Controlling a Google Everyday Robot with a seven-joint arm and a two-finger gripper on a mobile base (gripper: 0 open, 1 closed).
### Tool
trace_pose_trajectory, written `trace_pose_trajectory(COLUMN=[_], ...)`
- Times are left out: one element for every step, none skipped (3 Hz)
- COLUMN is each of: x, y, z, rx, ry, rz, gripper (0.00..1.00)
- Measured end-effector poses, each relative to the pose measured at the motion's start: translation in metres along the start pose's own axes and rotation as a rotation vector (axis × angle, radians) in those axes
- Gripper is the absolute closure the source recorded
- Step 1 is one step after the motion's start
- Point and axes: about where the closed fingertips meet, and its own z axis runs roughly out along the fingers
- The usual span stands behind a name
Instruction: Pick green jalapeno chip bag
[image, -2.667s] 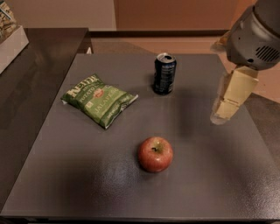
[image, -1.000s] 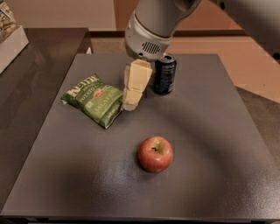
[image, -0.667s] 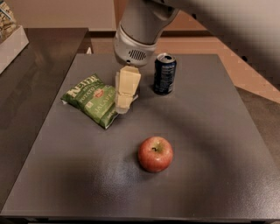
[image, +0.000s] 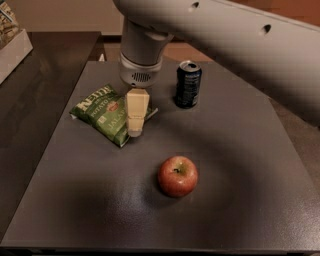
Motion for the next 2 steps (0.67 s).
trace_pose_trajectory(x=[0.000,-0.007], y=[-0.003,-0.003], z=[0.013,0.024], rx=[0.001,-0.042], ry=[0.052,0.083], rz=[-0.015,-0.054], gripper=[0.00,0.00])
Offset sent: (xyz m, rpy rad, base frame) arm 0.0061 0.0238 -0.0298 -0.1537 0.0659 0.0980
